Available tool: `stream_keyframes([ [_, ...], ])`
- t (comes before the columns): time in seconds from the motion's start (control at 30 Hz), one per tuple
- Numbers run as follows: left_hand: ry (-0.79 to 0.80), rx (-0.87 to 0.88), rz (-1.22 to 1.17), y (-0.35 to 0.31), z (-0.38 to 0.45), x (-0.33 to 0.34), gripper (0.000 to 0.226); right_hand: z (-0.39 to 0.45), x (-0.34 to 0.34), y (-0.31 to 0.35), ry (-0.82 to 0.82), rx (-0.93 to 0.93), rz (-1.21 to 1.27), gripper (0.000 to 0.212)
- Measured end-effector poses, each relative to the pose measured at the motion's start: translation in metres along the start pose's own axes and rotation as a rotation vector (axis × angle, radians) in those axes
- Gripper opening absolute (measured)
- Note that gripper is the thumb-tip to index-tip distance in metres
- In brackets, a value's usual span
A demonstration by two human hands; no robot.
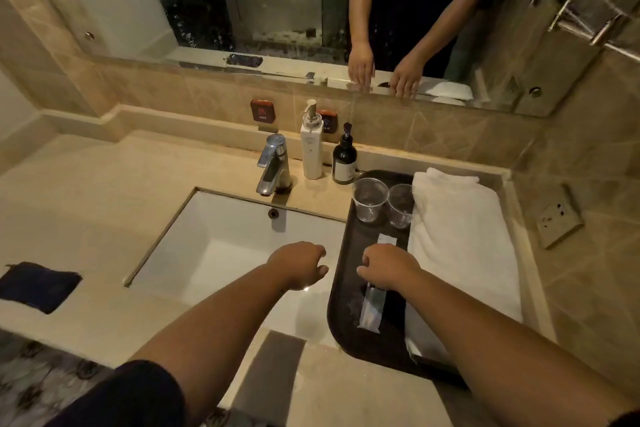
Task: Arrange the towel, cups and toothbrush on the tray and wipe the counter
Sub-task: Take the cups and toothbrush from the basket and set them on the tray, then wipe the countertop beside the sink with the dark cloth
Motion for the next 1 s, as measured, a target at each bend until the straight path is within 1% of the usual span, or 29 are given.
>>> stream_keyframes([
  [0.13,-0.083,0.007,0.015,0.006,-0.005,-0.020,0.036,-0.001,-0.017,0.010,-0.006,-0.004,0.042,0.022],
  [0.23,-0.199,0.045,0.047,0.012,-0.018,-0.028,0.027,-0.008,-0.013,0.023,-0.084,0.046,0.074,0.019],
  [0.33,-0.325,0.089,0.086,0.025,-0.033,-0.031,0.021,-0.020,-0.001,0.040,-0.290,0.119,0.075,0.022],
  [0.4,-0.384,0.129,0.165,0.037,-0.042,-0.030,0.024,-0.031,0.012,0.055,-0.471,0.155,0.048,0.023],
  [0.43,-0.401,0.149,0.204,0.044,-0.047,-0.027,0.028,-0.037,0.020,0.063,-0.530,0.181,0.022,0.028],
  [0.47,-0.412,0.170,0.224,0.051,-0.053,-0.025,0.033,-0.042,0.029,0.071,-0.542,0.212,-0.011,0.039],
  [0.53,-0.397,0.204,0.220,0.067,-0.066,-0.020,0.045,-0.053,0.047,0.090,-0.467,0.263,-0.043,0.058],
  [0.6,-0.354,0.222,0.235,0.085,-0.080,-0.017,0.053,-0.063,0.062,0.109,-0.394,0.287,-0.043,0.066],
  [0.73,-0.290,0.263,0.290,0.118,-0.102,-0.021,0.056,-0.078,0.076,0.146,-0.376,0.325,0.002,0.069],
  [0.87,-0.300,0.266,0.277,0.141,-0.118,-0.027,0.056,-0.085,0.071,0.175,-0.373,0.317,0.015,0.069],
  [1.0,-0.311,0.226,0.251,0.160,-0.127,-0.033,0.055,-0.081,0.059,0.195,-0.403,0.279,0.000,0.069],
])
Point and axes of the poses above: each hand's wrist, its own z-axis towards the middle knuckle, its own x-axis out of the palm, y = z × x, the point moved 1 cm from there along z, towards the middle knuckle, and after that the axes turned 11 degrees about -z, right-handed, at the moved point
